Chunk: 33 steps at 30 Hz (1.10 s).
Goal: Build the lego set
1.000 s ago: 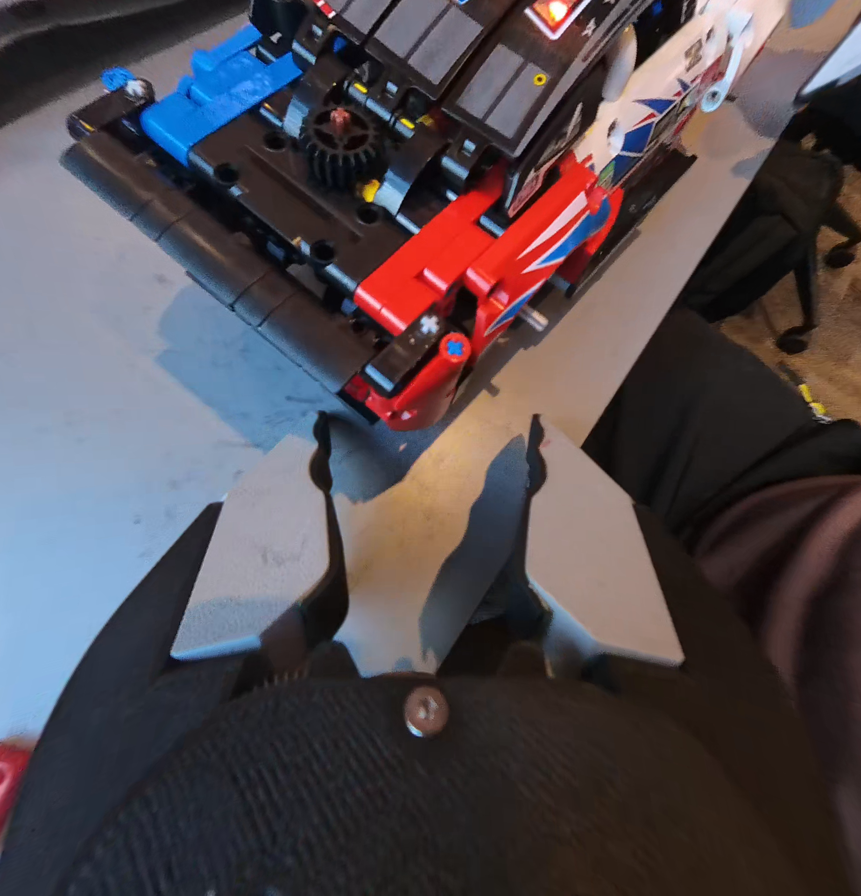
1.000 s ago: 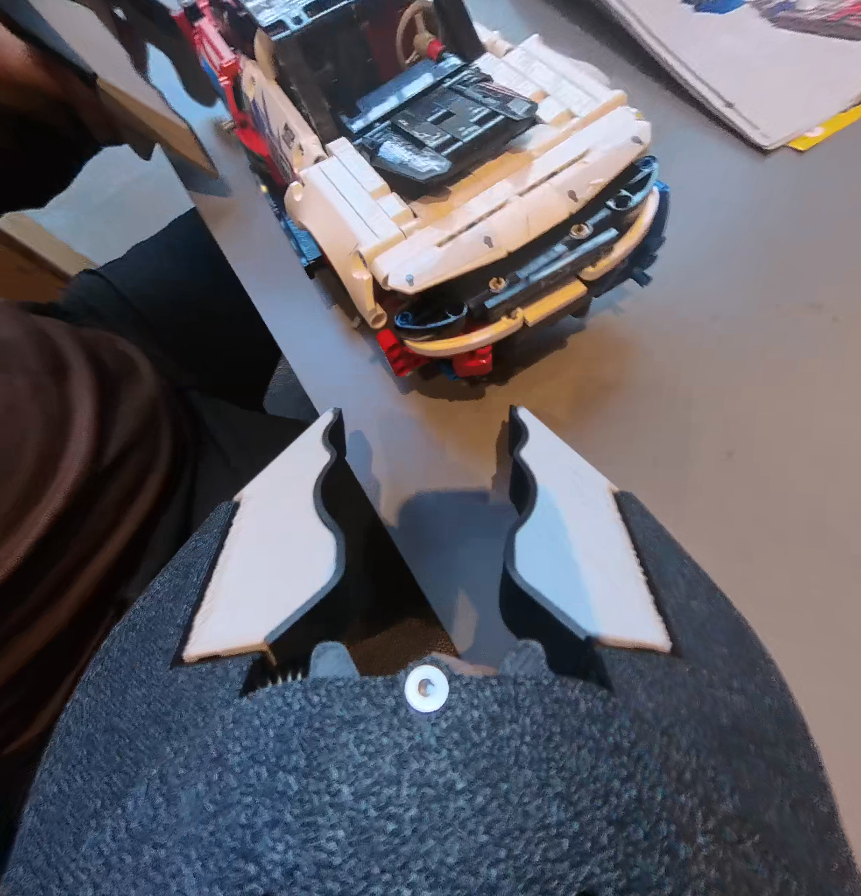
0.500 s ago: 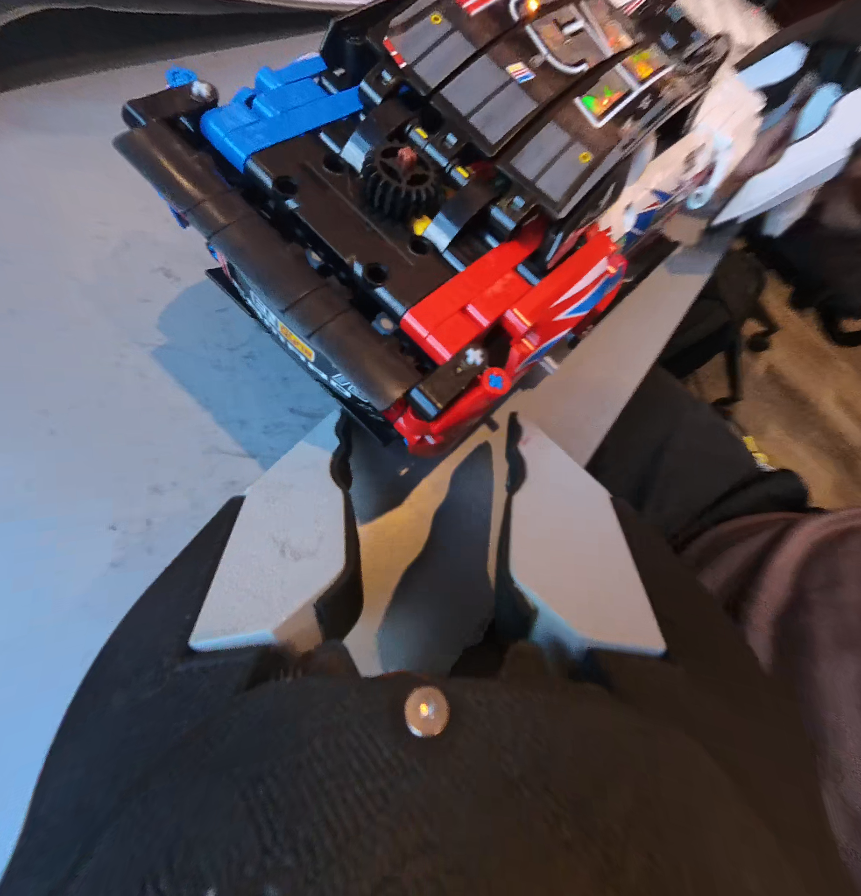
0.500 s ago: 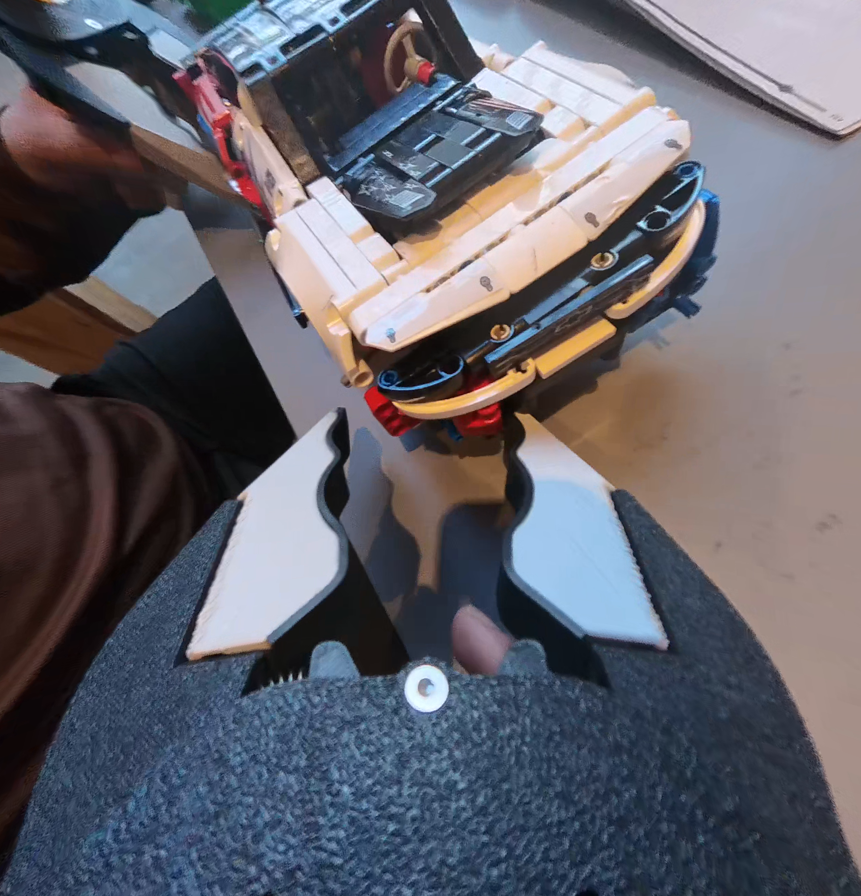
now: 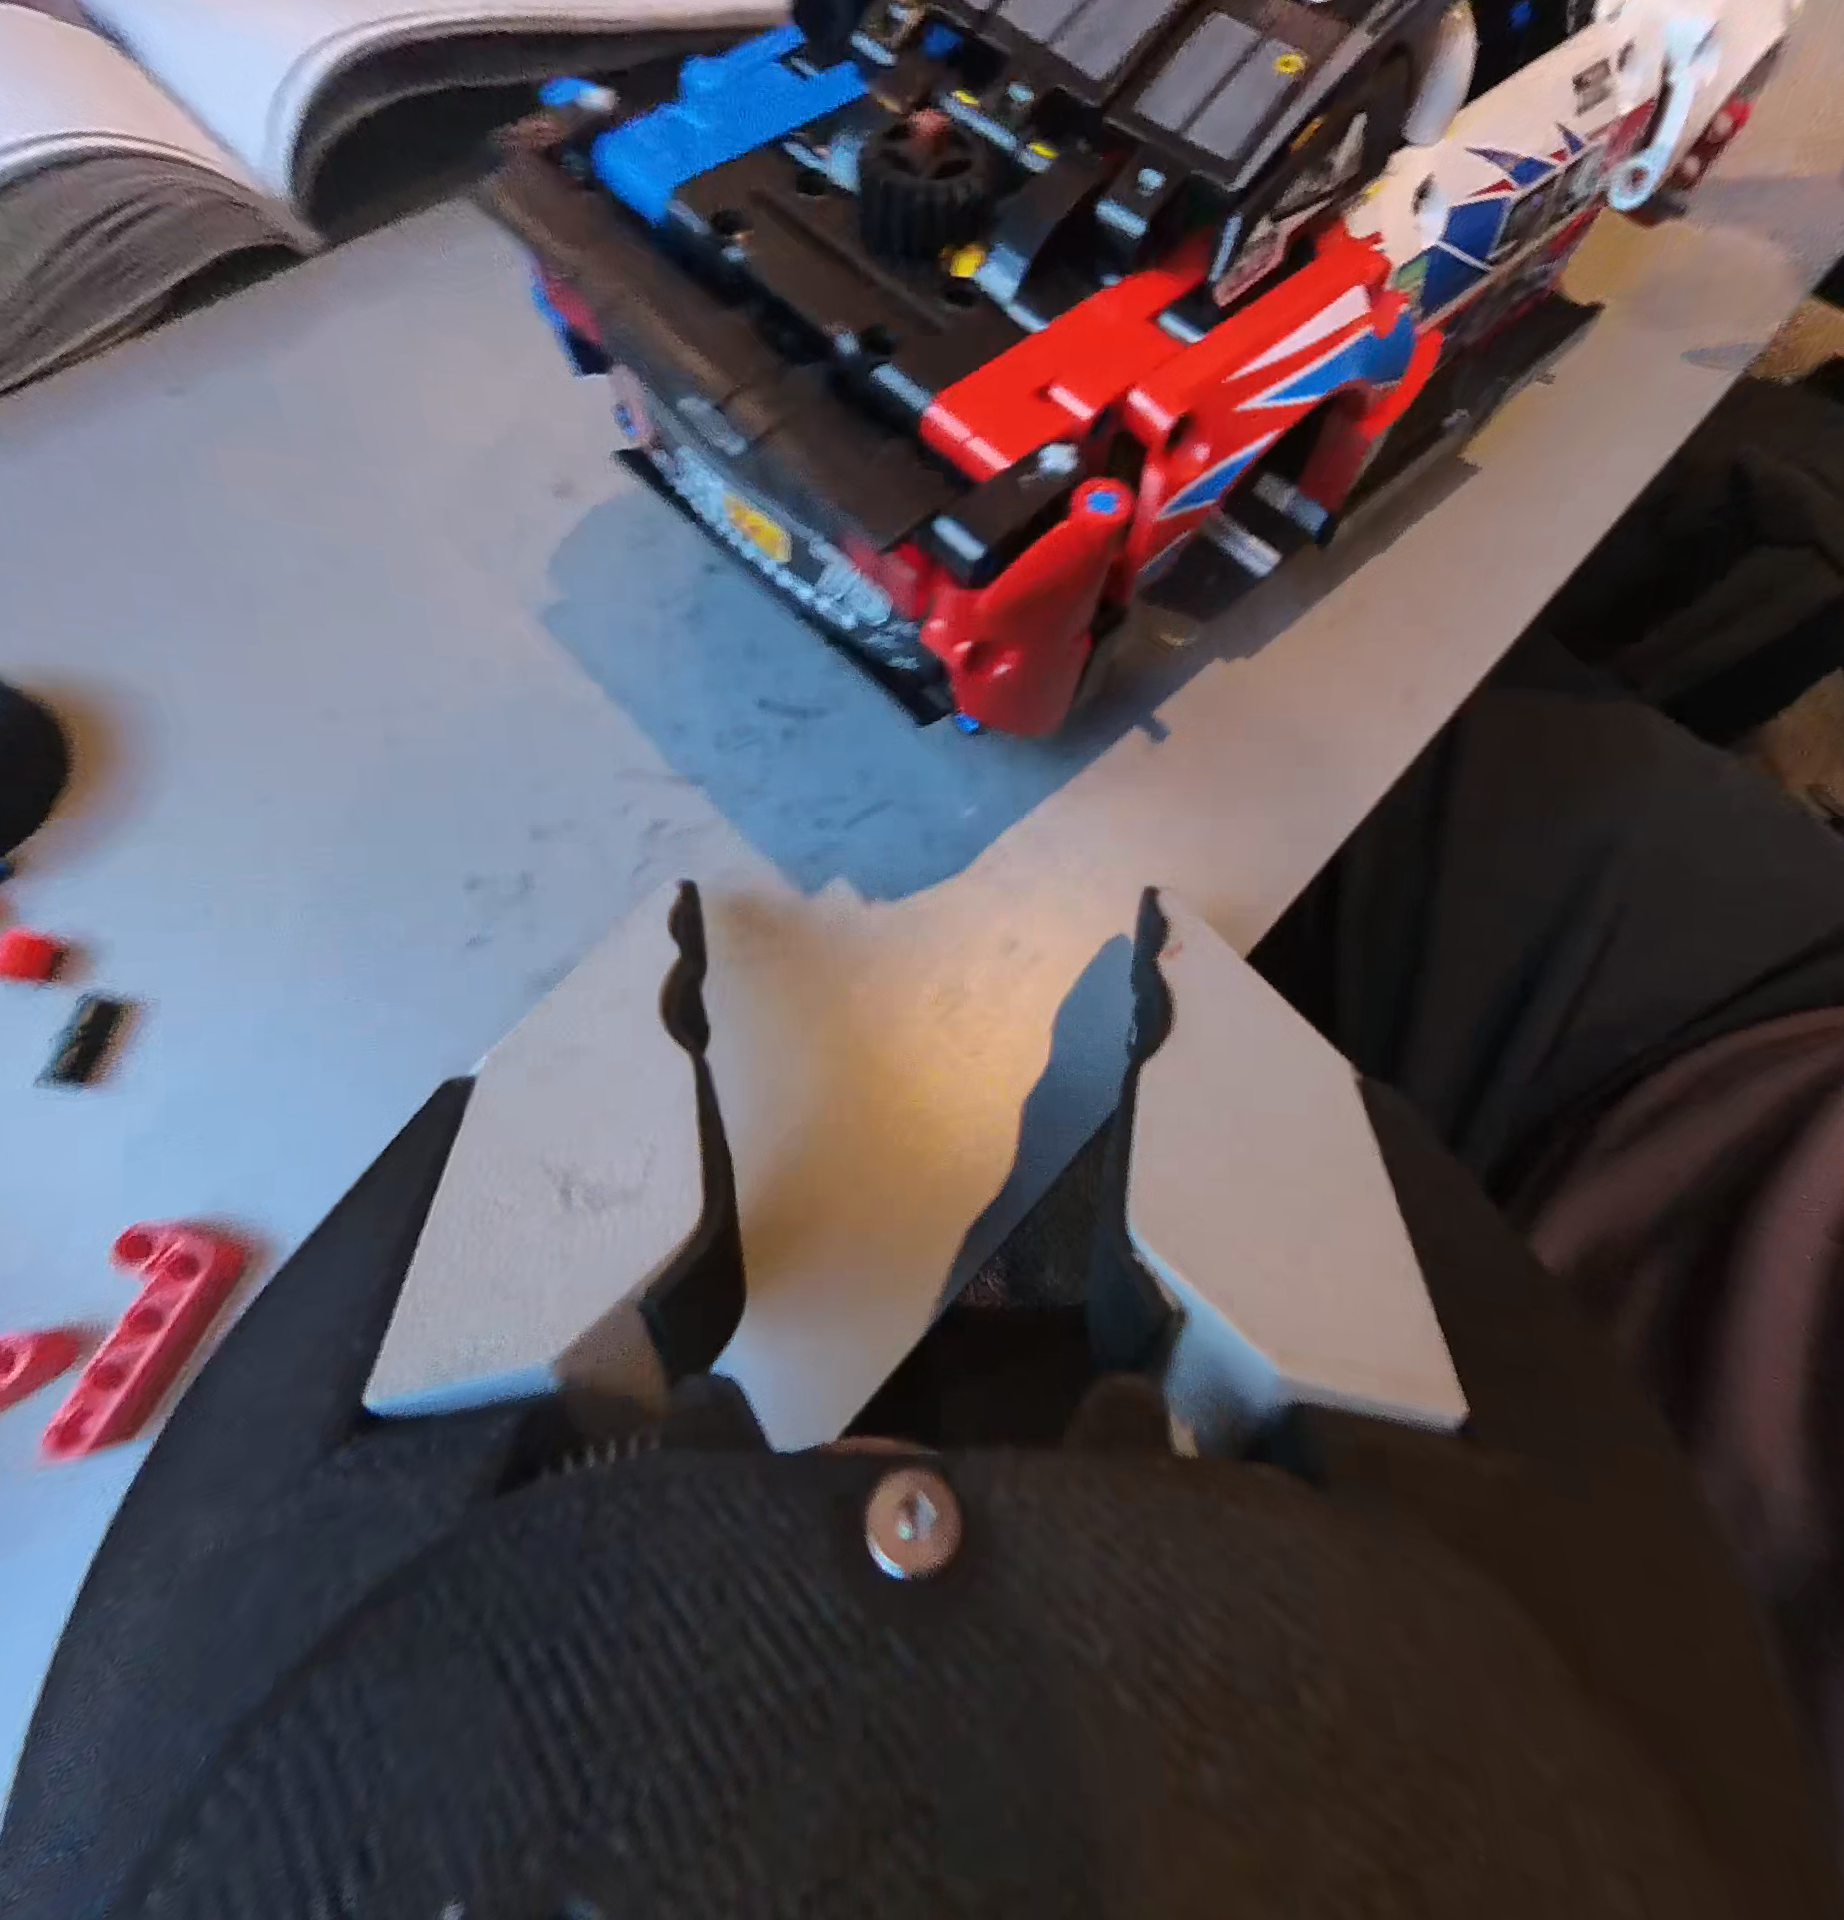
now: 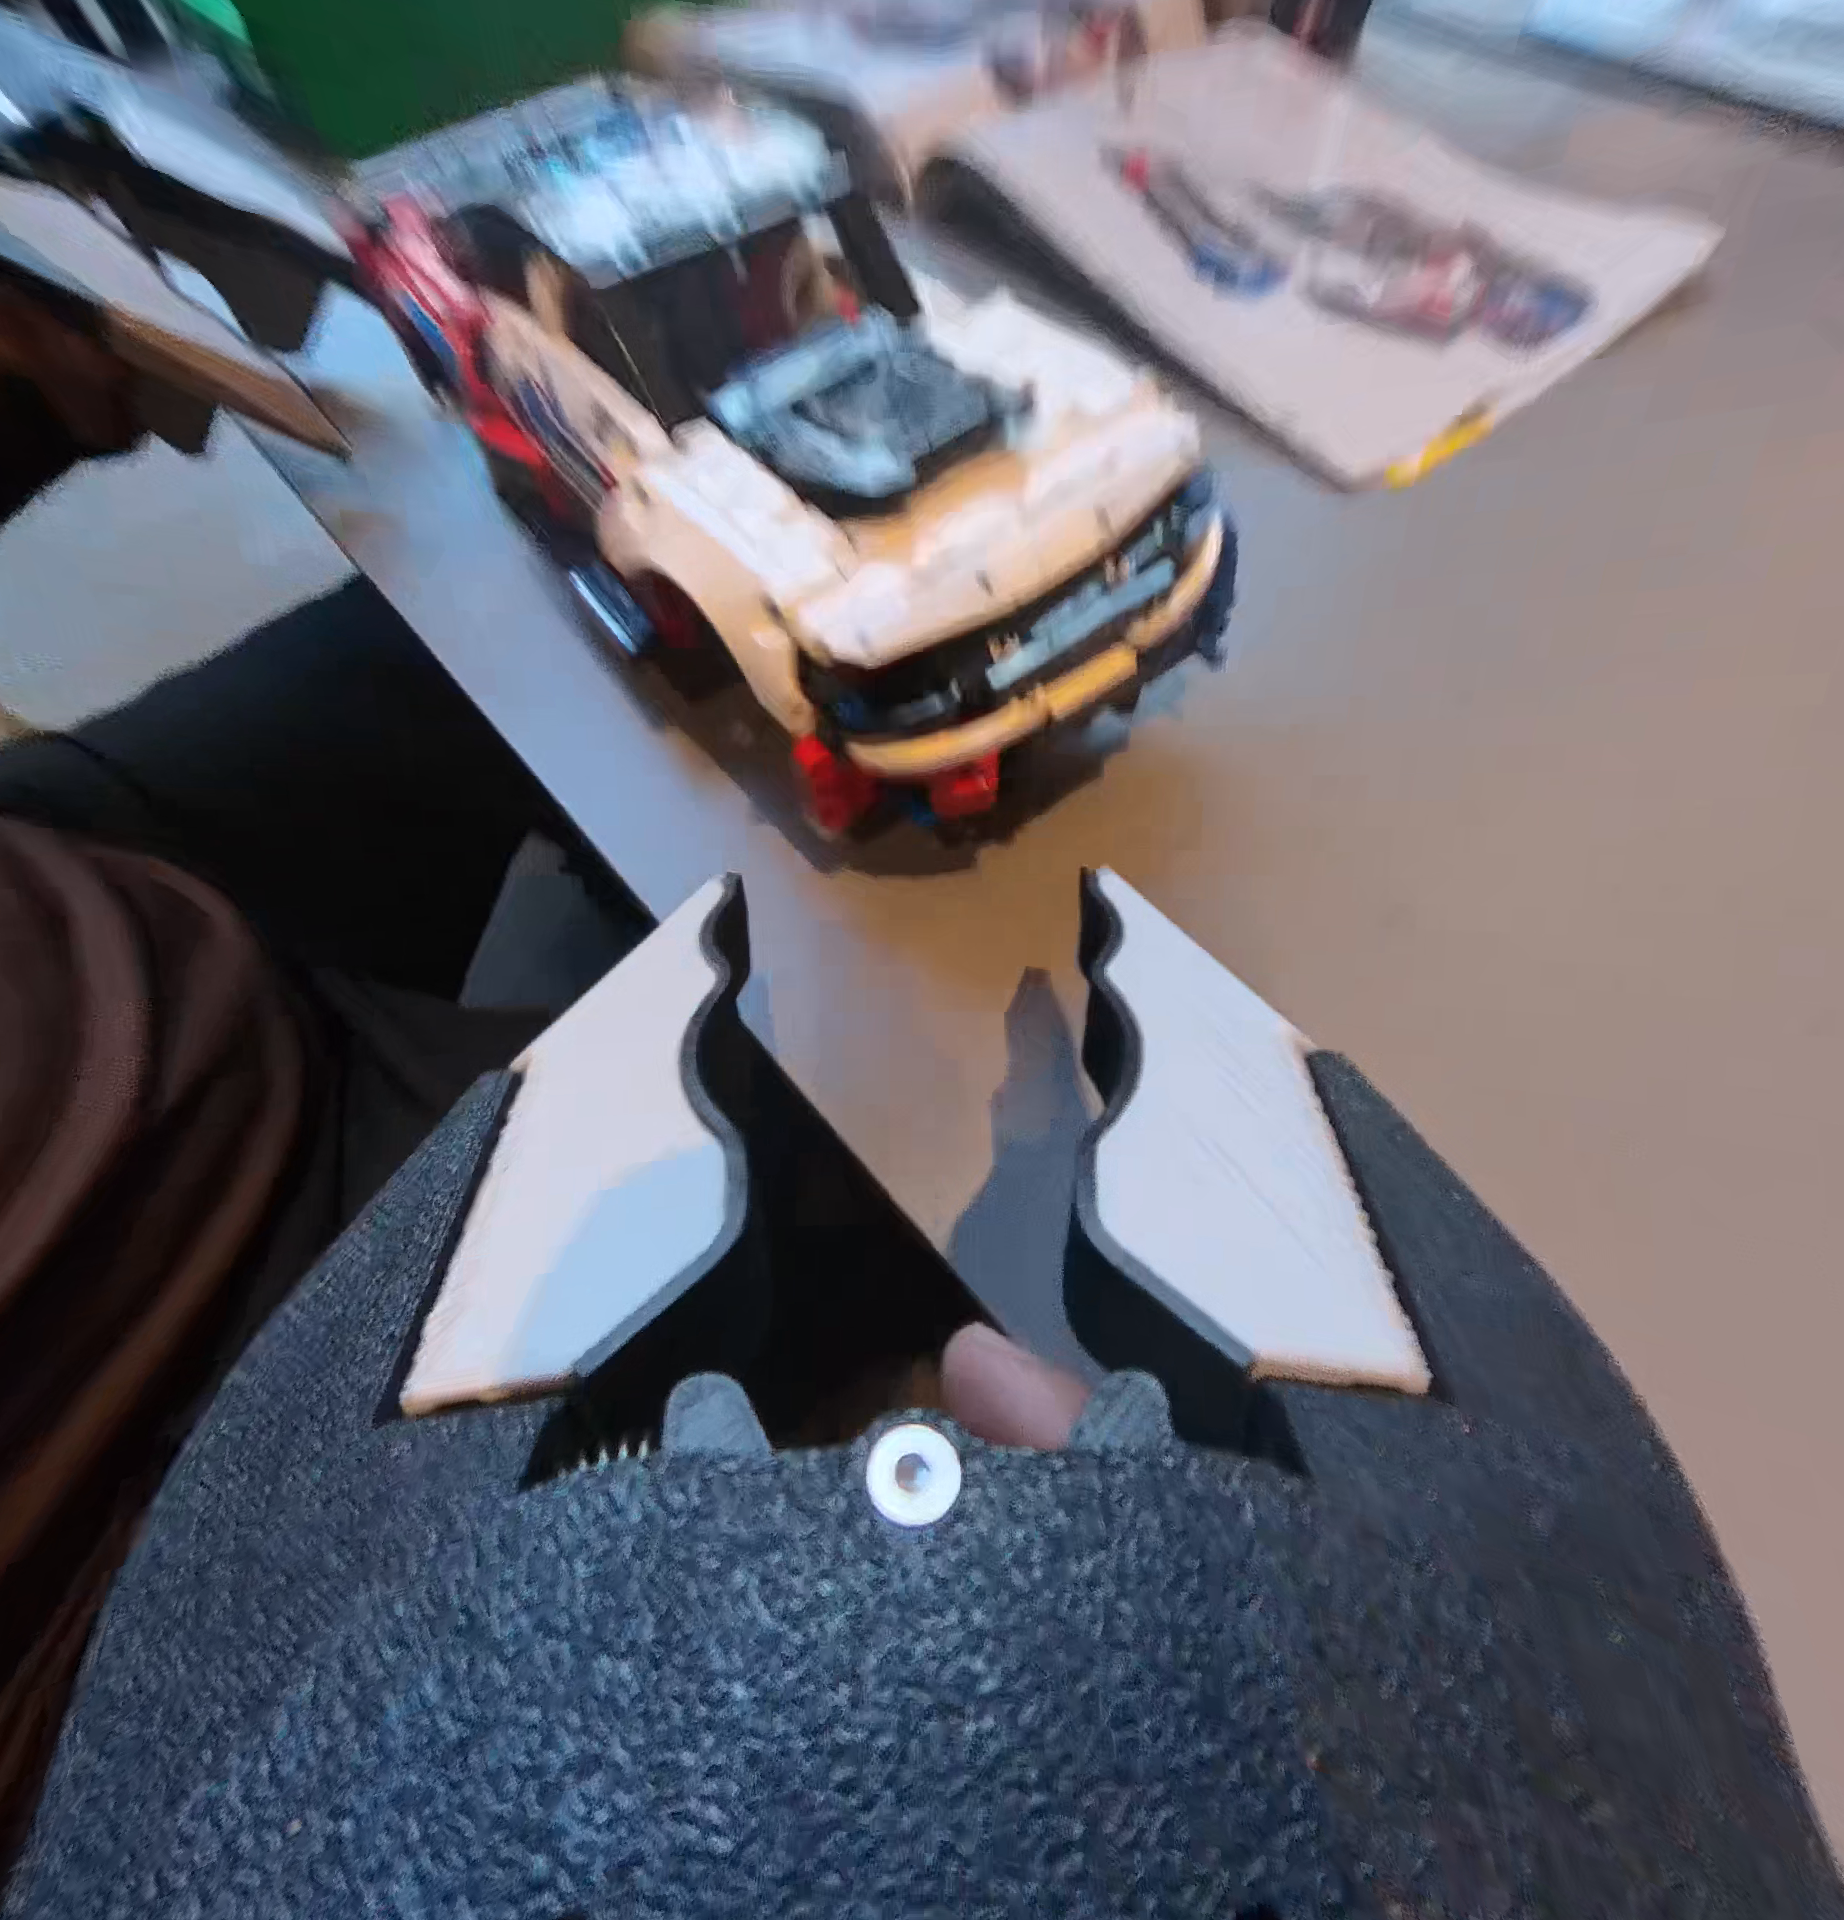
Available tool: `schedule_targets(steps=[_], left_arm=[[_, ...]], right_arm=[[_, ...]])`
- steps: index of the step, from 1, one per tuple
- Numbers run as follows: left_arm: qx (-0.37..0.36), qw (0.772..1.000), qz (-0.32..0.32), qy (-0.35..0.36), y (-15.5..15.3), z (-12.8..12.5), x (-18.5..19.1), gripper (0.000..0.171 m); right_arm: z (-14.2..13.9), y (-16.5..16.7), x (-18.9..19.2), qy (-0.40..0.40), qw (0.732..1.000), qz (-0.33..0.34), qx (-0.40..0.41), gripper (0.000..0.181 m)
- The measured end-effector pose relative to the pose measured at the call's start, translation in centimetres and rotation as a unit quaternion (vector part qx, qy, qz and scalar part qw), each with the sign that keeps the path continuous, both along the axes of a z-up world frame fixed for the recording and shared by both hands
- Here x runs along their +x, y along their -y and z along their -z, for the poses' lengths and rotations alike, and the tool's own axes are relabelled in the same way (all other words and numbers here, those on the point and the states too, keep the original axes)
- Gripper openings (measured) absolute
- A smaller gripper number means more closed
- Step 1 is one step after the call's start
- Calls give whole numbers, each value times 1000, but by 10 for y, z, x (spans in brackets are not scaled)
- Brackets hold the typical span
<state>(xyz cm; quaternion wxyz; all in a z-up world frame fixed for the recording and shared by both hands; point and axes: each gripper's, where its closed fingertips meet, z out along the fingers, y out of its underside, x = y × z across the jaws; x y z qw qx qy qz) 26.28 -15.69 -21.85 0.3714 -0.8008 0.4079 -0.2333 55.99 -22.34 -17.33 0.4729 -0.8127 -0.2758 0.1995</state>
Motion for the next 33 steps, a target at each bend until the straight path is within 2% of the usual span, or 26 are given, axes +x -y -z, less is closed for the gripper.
schedule_targets(steps=[3, 6, 10, 14, 17, 19, 21, 23, 27, 33], left_arm=[[29, 999, -29, 14, -7, -6, -24, 80], [40, 997, -60, 29, -13, -10, -47, 78], [51, 995, -79, 42, -22, -15, -70, 76], [89, 995, -50, 22, -35, -21, -87, 76], [110, 993, -34, 0, -52, -24, -104, 76], [101, 995, -25, -2, -60, -24, -113, 74], [75, 997, 5, 19, -58, -26, -114, 73], [83, 995, 31, 46, -59, -36, -115, 70], [136, 987, 56, 72, -72, -50, -120, 62], [99, 982, 96, 125, -67, -57, -118, 54]], right_arm=[[-44, 16, -25, -19, 996, -10, 83, 51], [-59, 26, -82, -22, 993, -61, 103, 57], [-50, 34, -188, -15, 980, -168, 107, 58], [-26, 22, -286, -22, 970, -230, 80, 50], [-8, 3, -336, 14, 962, -260, 80, 48], [-3, -7, -359, 19, 958, -277, 76, 46], [0, -17, -375, 16, 957, -282, 70, 45], [2, -27, -386, 12, 957, -284, 63, 41], [0, -43, -404, 0, 957, -286, 53, 40], [2, -59, -422, 8, 964, -261, 54, 39]])
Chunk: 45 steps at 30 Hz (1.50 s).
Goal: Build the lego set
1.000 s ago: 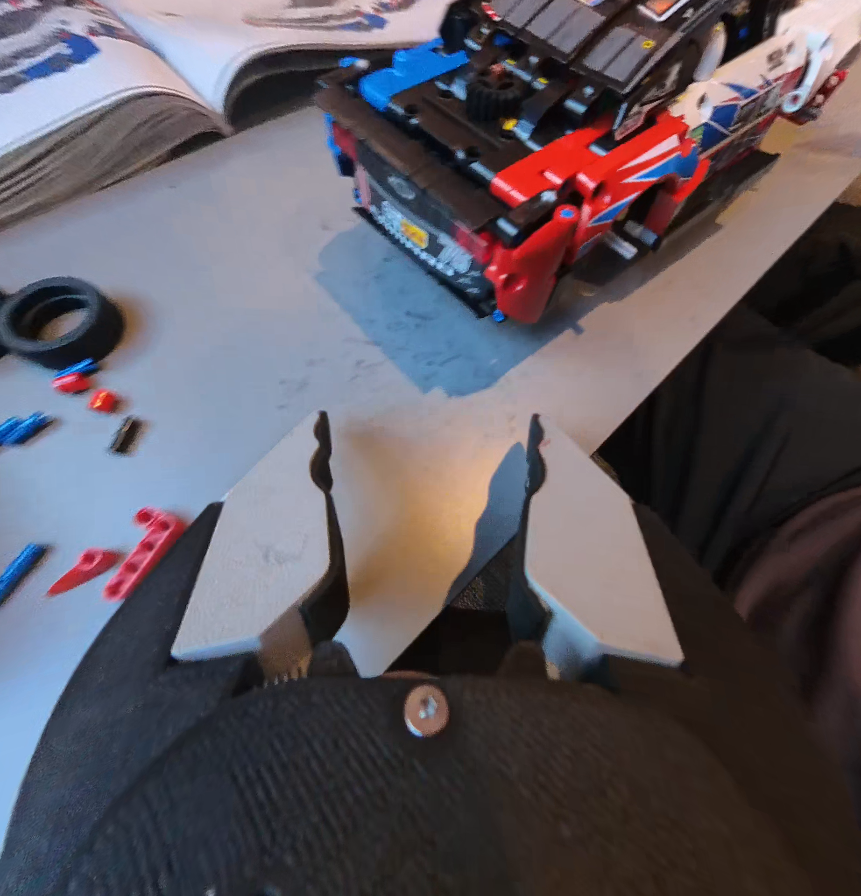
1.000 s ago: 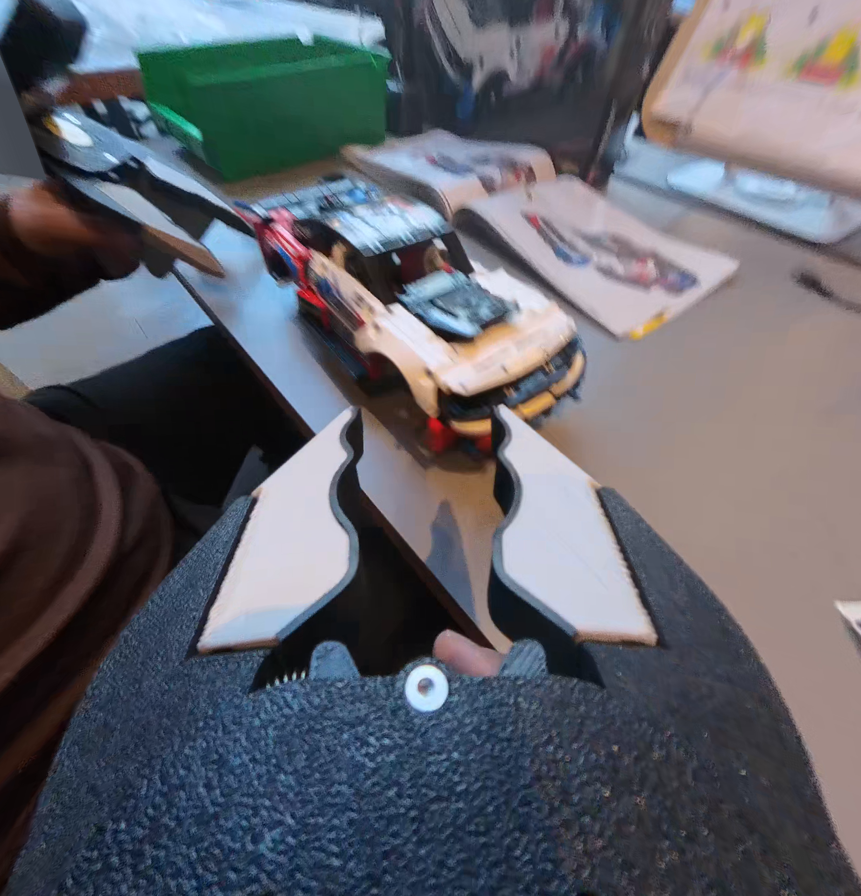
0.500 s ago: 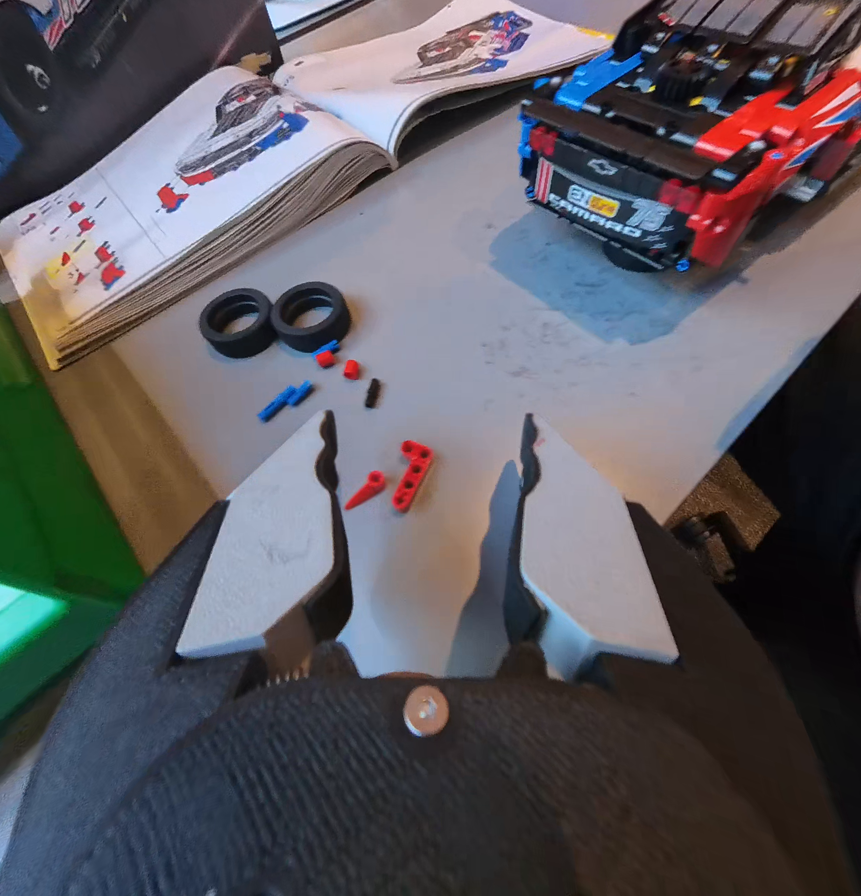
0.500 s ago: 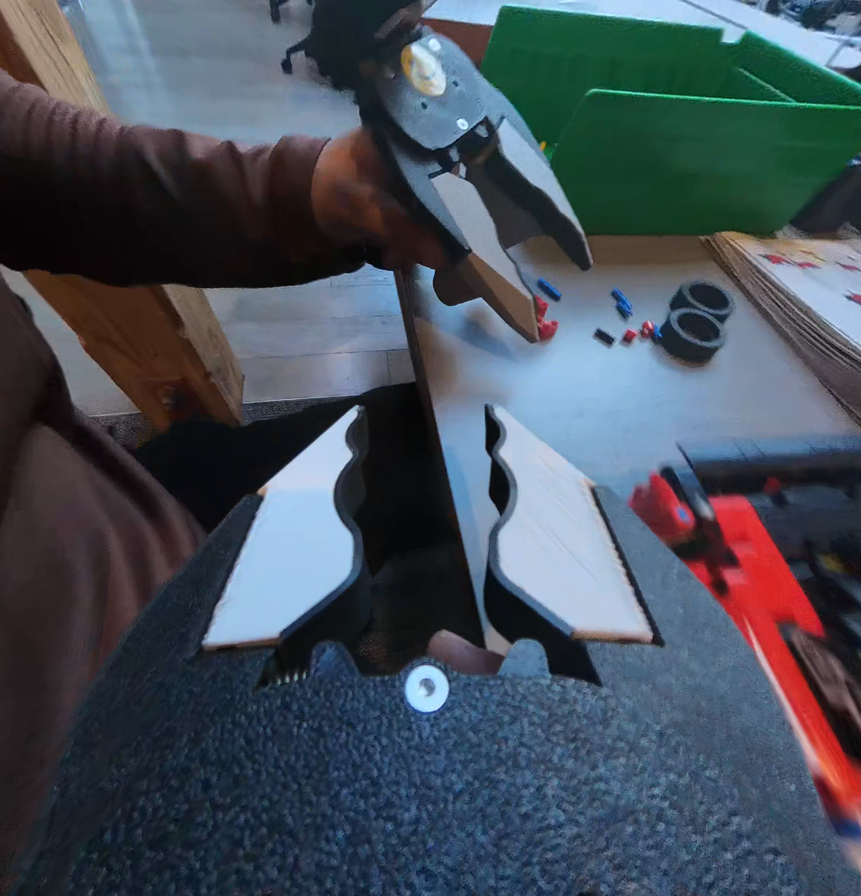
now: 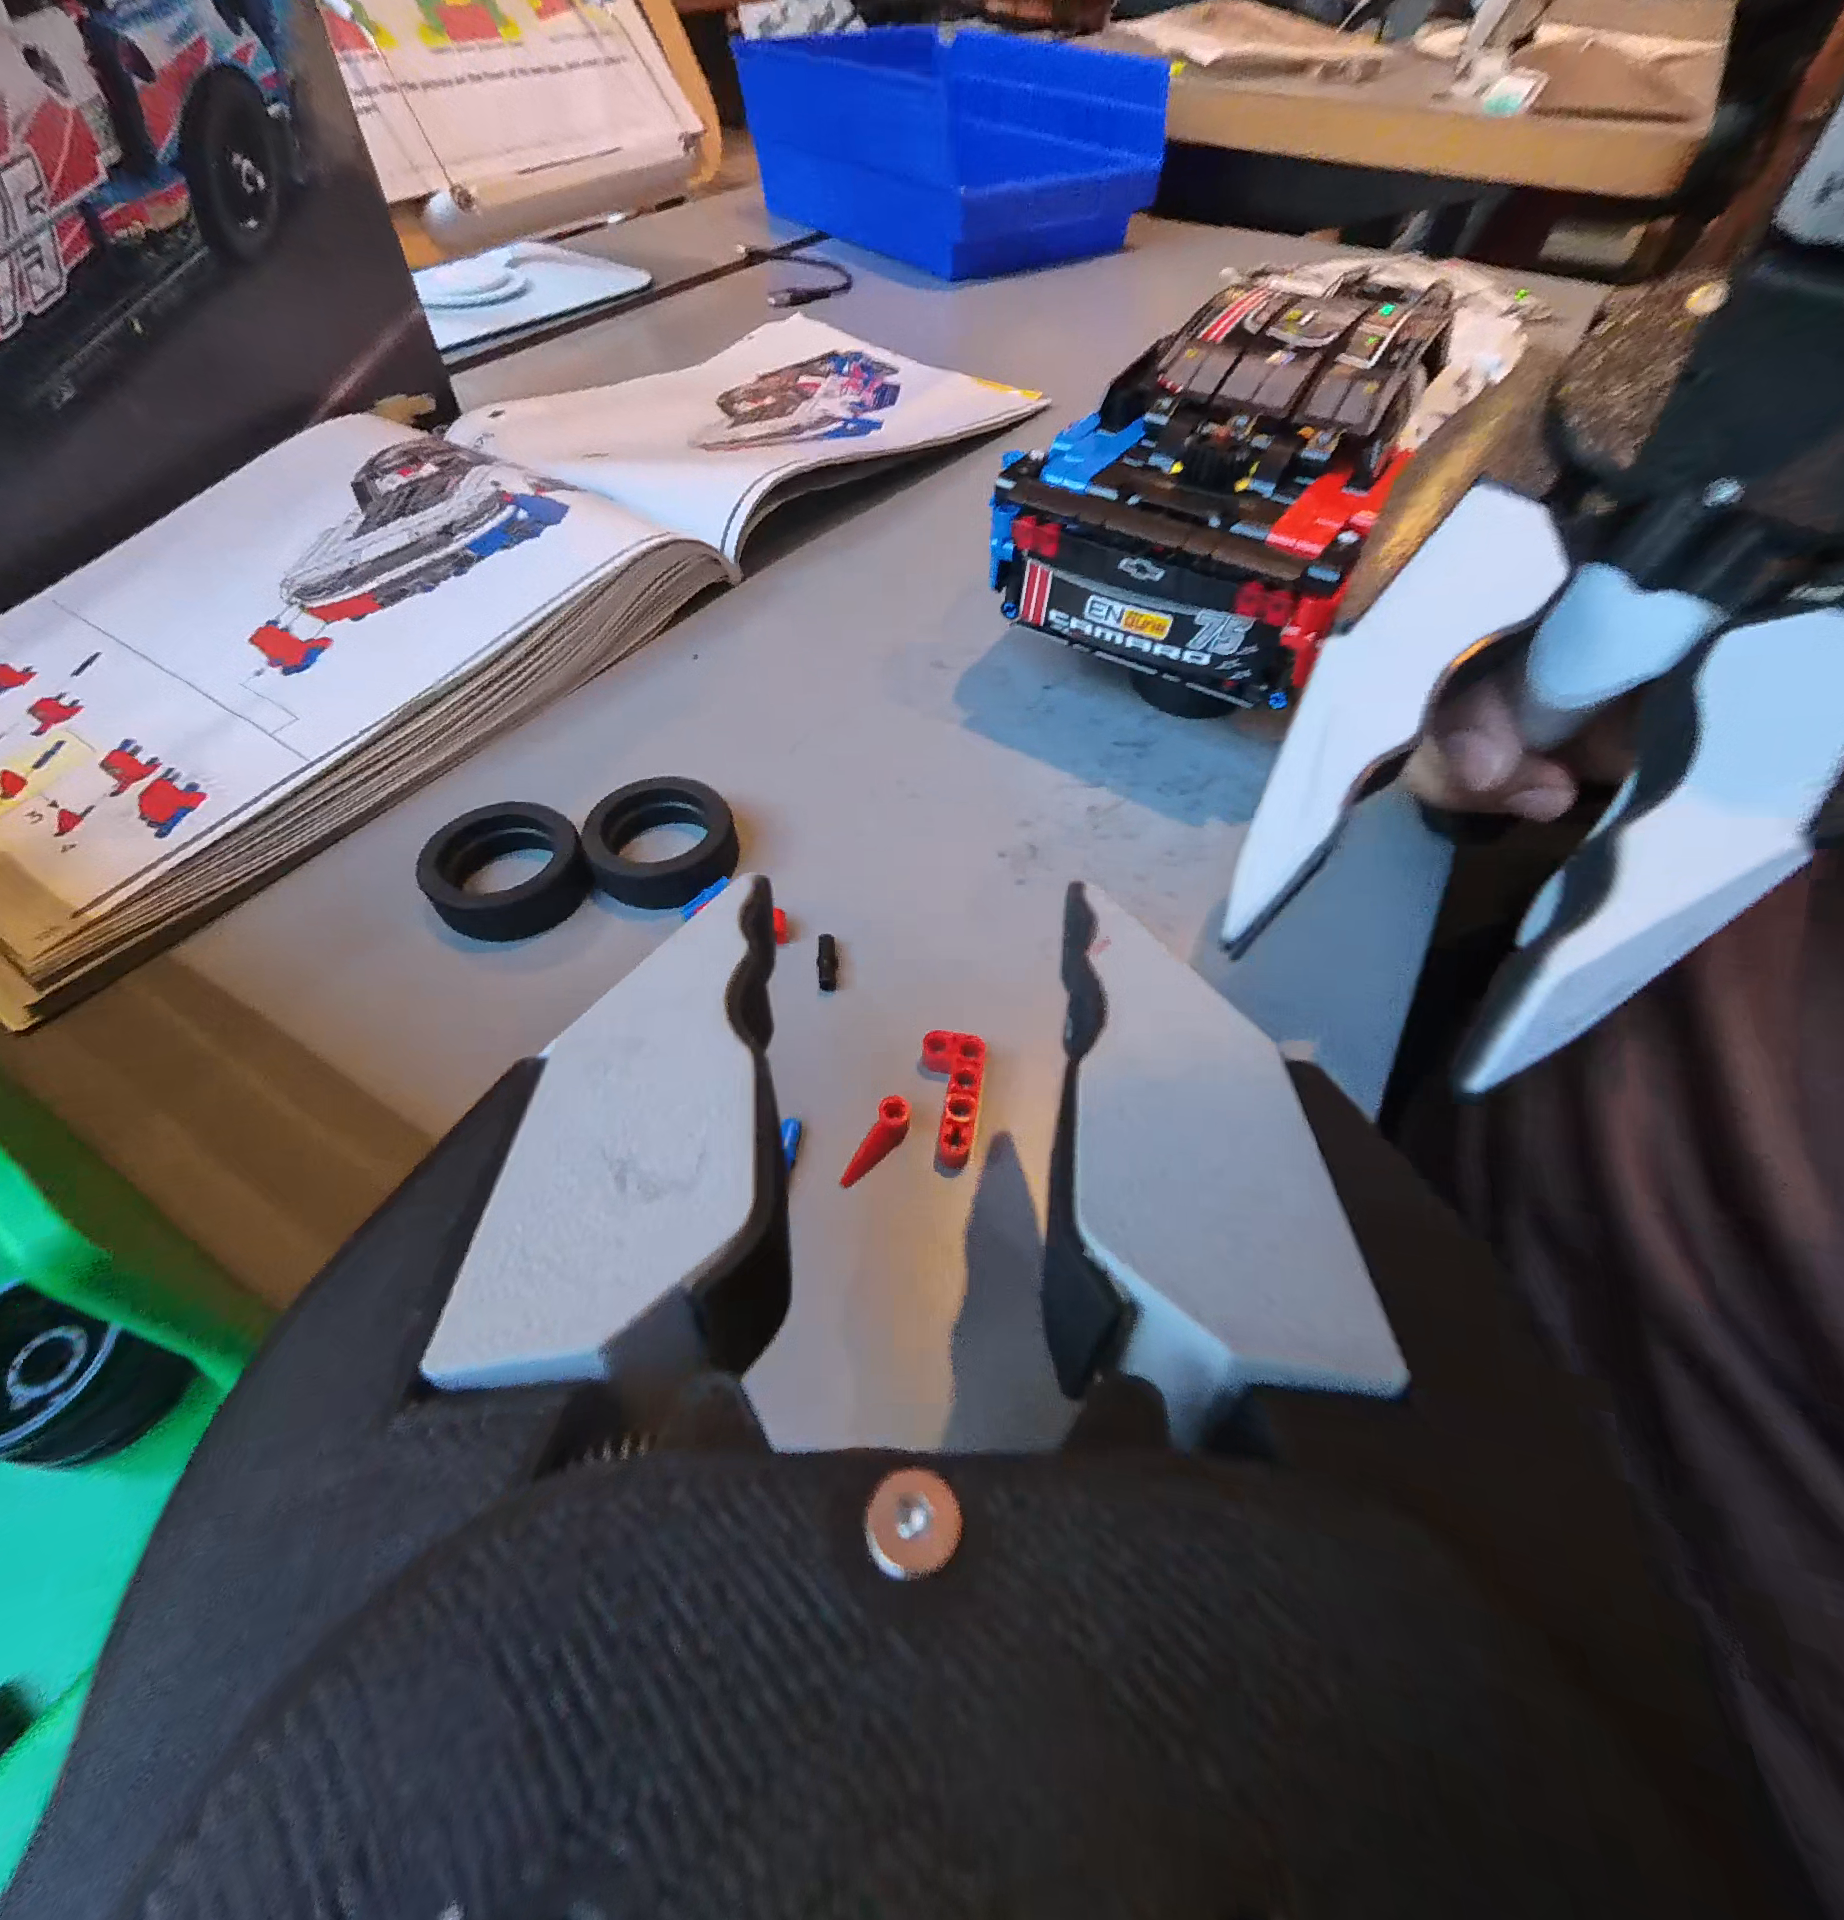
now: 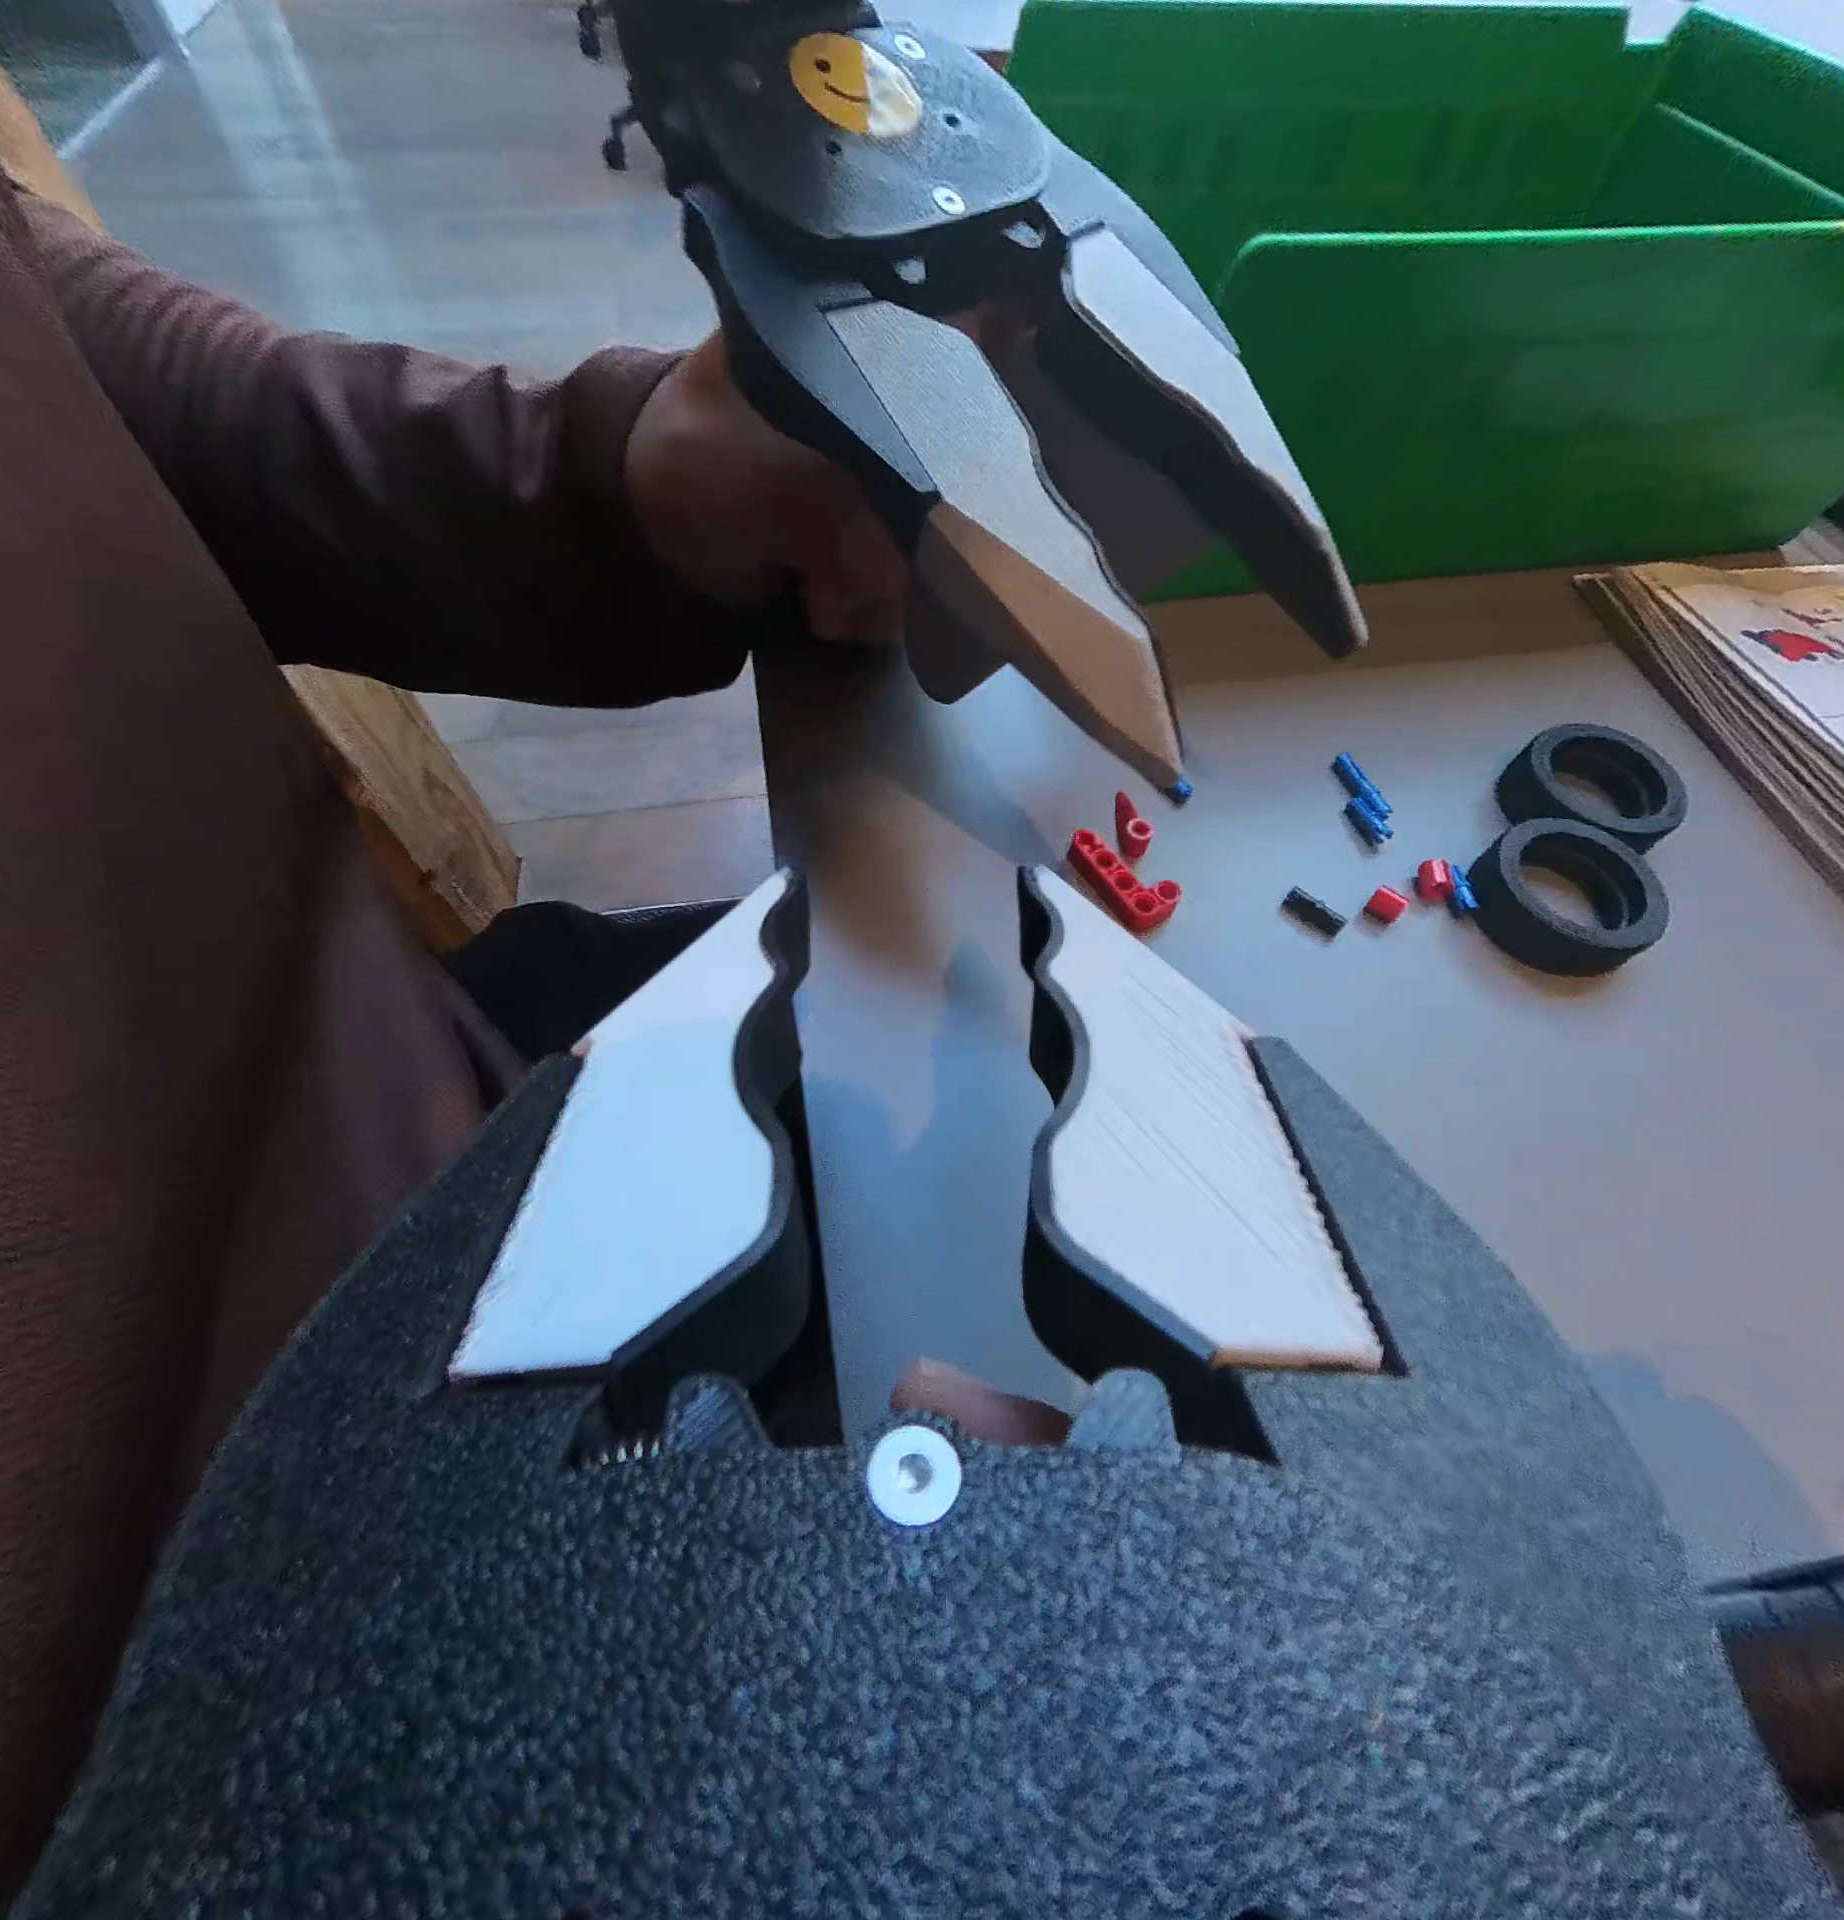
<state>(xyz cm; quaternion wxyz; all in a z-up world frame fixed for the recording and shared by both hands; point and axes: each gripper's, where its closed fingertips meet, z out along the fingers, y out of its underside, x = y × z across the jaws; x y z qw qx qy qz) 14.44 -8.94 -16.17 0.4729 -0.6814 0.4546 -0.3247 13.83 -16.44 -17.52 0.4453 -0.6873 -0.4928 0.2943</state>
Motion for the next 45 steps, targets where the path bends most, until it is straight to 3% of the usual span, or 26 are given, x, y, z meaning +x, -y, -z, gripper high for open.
schedule_targets(steps=[7, 10, 16, 22, 26, 30, 36, 38, 45], left_arm=[[14, 1000, 10, 10, 4, -4, 0, 52], [5, 1000, 3, 13, 1, -4, -1, 54], [3, 999, -40, 36, -4, -10, -13, 49], [-60, 990, -116, -42, -21, 16, -30, 37], [-111, 978, -138, -110, -29, 31, -26, 40], [-118, 983, -23, -136, 7, 34, -10, 38], [-62, 967, 0, -247, 11, 62, -14, 33], [-55, 969, 15, -240, 15, 62, -11, 23], [-81, 976, 72, -191, 19, 62, -10, 13]], right_arm=[[11, -12, -7, 30, 999, 29, -11, 31], [13, -18, -7, 37, 998, 43, -9, 17], [14, -30, -4, 35, 996, 77, -15, 19], [12, -33, 0, 33, 995, 91, -9, 21], [13, -36, 8, 50, 991, 119, 18, 20], [15, -30, 13, 59, 991, 115, 22, 20], [14, -28, 14, 49, 993, 107, 14, 21], [15, -28, 14, 50, 993, 107, 10, 21], [21, -38, 10, 51, 991, 118, -35, 22]])
